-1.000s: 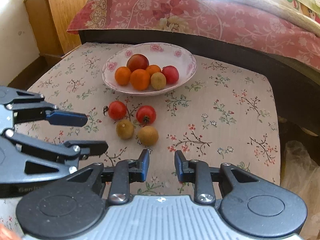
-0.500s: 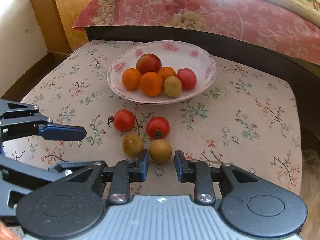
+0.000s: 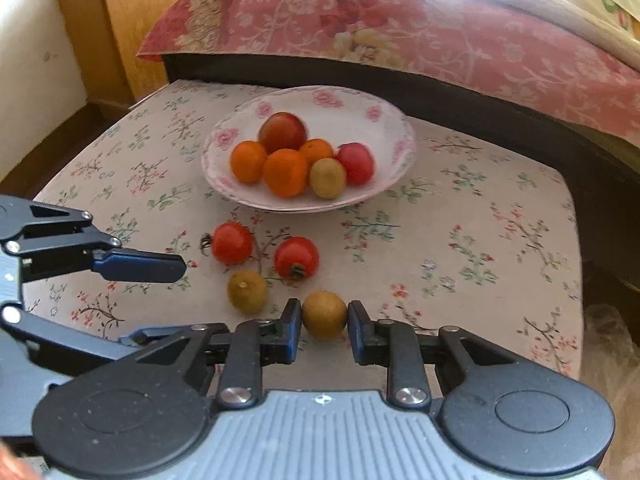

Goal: Organize fruits
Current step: 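Grasp a brown fruit with the left tool while the right tool grasps another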

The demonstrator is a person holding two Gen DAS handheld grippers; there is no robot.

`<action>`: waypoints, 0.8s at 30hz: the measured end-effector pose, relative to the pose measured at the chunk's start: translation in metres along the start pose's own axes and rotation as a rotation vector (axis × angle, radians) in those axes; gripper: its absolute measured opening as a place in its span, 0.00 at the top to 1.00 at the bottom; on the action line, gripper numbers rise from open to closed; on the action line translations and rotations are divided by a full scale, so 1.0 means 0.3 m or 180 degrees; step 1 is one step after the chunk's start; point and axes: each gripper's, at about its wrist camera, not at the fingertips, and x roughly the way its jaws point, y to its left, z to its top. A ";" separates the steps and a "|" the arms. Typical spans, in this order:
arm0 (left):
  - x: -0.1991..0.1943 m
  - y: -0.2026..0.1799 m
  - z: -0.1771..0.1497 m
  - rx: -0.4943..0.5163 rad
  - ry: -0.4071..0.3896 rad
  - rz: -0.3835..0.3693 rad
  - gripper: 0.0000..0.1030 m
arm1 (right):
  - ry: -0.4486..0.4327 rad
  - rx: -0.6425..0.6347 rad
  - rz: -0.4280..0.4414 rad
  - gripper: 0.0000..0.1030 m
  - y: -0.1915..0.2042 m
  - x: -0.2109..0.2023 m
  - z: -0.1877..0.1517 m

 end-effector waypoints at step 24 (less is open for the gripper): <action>-0.005 0.000 -0.052 0.0056 0.0171 0.0117 0.68 | 0.0129 -0.0015 0.0103 0.72 0.000 -0.048 -0.073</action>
